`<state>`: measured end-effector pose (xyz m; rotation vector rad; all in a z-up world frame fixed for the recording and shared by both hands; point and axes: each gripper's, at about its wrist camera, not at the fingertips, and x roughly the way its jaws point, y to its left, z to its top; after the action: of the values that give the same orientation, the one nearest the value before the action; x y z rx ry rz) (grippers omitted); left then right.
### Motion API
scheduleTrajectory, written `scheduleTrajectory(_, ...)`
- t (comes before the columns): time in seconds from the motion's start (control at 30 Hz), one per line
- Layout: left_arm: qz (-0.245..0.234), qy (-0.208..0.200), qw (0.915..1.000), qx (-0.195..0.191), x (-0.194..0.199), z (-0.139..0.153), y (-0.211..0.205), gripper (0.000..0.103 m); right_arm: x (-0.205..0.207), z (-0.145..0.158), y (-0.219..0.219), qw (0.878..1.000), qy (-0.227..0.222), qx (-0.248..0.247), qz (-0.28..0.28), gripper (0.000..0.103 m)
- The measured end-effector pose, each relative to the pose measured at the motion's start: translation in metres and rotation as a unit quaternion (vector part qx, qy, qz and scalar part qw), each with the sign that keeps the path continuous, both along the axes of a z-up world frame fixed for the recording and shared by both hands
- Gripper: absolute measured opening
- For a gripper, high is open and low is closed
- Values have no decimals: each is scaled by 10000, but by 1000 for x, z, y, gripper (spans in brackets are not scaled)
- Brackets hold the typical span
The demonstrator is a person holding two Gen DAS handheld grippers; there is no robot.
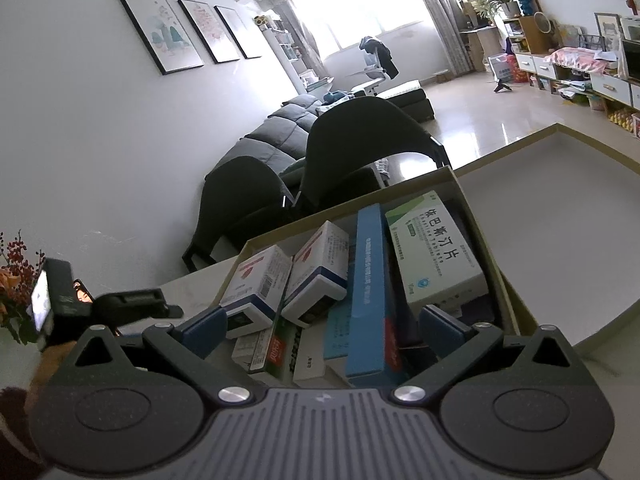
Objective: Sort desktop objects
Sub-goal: 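Move the open left tool to the yellow-and-blue cartoon box on the table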
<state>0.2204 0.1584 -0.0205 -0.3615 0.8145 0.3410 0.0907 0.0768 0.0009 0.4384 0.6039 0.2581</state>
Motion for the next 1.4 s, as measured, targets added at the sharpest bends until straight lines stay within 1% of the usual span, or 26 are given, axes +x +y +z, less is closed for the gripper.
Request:
scheduleTrajectory(0.13, 220, 89, 9997, -67, 5, -10, 5, 78, 0, 0, -1, 10000, 16, 14, 16, 102)
scheduleTrajectory(0.4, 711, 248, 9969, 209, 26, -24, 6, 77, 0, 0, -4, 10000, -3, 51, 54, 102)
scheduleTrajectory(0.6, 887, 245, 9948, 437, 36, -30, 5, 75, 1, 0, -5, 9999, -4, 89, 87, 102)
scheduleTrajectory(0.7, 923, 245, 9938, 568, 38, -30, 4, 70, 1, -1, -6, 9999, -5, 108, 103, 102)
scheduleTrajectory(0.87, 828, 251, 9925, 864, 38, -31, 0, 53, 0, -1, -7, 9998, -6, 137, 107, 102)
scheduleTrajectory(0.9, 788, 232, 9927, 880, 37, -31, 0, 51, 0, 0, -7, 9998, -8, 139, 106, 102)
scheduleTrajectory(0.97, 708, 217, 9932, 893, 34, -29, 1, 41, -1, 0, -8, 9998, -19, 139, 103, 102)
scheduleTrajectory(1.03, 590, 217, 9943, 863, 32, -28, 3, 36, -2, 1, -7, 9998, -29, 138, 102, 102)
scheduleTrajectory(1.07, 511, 225, 9949, 844, 31, -27, 4, 34, -2, 1, -7, 9998, -33, 138, 102, 102)
scheduleTrajectory(1.13, 361, 252, 9957, 810, 28, -27, 6, 33, -3, 2, -7, 9998, -43, 138, 104, 102)
scheduleTrajectory(1.2, 251, 306, 9962, 779, 26, -26, 9, 38, -4, 2, -6, 9998, -56, 138, 113, 102)
scheduleTrajectory(1.27, 345, 376, 9965, 666, 25, -26, 12, 69, -6, 3, -5, 9998, -69, 133, 130, 102)
scheduleTrajectory(1.33, 490, 389, 9971, 427, 25, -27, 17, 82, -6, 3, -3, 9998, -77, 124, 161, 102)
scheduleTrajectory(1.37, 598, 448, 9966, 345, 26, -28, 19, 86, -6, 4, -2, 9997, -81, 118, 176, 102)
scheduleTrajectory(1.4, 698, 524, 9957, 305, 29, -29, 20, 86, -7, 4, 0, 9997, -86, 111, 193, 102)
